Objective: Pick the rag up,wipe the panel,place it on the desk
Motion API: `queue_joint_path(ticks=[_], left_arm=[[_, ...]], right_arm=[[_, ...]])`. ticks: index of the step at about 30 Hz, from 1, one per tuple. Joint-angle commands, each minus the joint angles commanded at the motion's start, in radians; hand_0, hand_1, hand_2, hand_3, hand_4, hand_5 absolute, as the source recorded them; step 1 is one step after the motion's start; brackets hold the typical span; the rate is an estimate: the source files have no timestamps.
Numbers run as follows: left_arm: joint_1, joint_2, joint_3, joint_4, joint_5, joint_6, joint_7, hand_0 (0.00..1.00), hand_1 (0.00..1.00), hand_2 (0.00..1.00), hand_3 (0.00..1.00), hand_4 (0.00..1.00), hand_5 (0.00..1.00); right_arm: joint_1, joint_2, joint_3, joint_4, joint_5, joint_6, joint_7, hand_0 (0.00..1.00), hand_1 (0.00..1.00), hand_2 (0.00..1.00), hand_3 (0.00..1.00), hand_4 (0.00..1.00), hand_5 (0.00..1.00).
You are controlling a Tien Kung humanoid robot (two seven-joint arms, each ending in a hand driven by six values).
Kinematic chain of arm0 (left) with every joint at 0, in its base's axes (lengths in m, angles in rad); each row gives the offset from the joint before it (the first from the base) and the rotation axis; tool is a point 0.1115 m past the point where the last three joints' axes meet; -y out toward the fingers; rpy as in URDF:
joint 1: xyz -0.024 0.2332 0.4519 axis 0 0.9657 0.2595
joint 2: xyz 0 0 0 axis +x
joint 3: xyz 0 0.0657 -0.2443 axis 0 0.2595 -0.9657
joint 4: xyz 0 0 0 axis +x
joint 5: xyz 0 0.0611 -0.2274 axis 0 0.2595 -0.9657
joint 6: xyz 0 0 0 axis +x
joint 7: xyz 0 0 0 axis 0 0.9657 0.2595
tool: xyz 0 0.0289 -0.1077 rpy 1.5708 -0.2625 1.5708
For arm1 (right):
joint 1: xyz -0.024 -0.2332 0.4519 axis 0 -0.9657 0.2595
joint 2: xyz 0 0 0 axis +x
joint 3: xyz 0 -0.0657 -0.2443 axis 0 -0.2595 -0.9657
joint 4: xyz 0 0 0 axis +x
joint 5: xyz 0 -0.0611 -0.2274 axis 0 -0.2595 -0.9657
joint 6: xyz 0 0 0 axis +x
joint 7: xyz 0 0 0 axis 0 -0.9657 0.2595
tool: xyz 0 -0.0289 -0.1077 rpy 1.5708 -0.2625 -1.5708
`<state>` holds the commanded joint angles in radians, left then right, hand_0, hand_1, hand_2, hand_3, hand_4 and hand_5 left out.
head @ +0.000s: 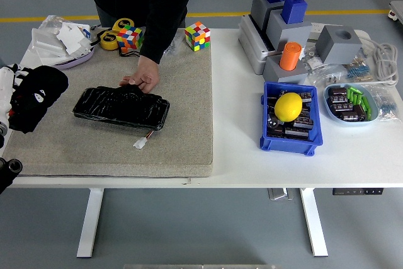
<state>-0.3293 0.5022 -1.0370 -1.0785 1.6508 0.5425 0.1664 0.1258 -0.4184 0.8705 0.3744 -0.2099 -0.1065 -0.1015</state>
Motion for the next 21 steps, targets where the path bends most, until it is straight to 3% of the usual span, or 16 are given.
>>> queue_joint_path(ticks=[1,2,19,20,21], left_arm=[[-0.001,-0.004,0.004,0.003,0.004,-0.001,0.004,0.196,0.138,0.534,0.557,0.517,0.002],[0.0,-0.007,0.007,0.003,0.002,-0.001,0.005,0.194,0.121,0.578,0.685,0.515,0.002],[-0.021,-0.074,0.05,0.022,0.013,0.009,0.022,0.194,0.119,0.579,0.684,0.508,0.002],[-0.02,-0.077,0.052,0.023,0.014,0.011,0.022,0.194,0.132,0.54,0.559,0.509,0.002],[-0.021,-0.081,0.055,0.022,0.014,0.011,0.023,0.194,0.132,0.54,0.559,0.509,0.002]], right_arm=[[0.0,0.0,-0.002,-0.001,0.002,0.0,0.0,0.727,0.643,0.677,0.621,0.998,0.612],[0.0,0.0,-0.004,-0.001,0.002,0.001,0.0,0.727,0.643,0.677,0.622,0.998,0.612],[-0.002,-0.002,-0.033,-0.014,0.018,0.009,0.0,0.727,0.642,0.677,0.622,0.998,0.613],[-0.001,-0.003,-0.035,-0.015,0.018,0.009,0.0,0.727,0.643,0.677,0.622,0.998,0.611],[-0.002,-0.003,-0.034,-0.015,0.019,0.01,0.0,0.727,0.643,0.677,0.622,0.998,0.611]])
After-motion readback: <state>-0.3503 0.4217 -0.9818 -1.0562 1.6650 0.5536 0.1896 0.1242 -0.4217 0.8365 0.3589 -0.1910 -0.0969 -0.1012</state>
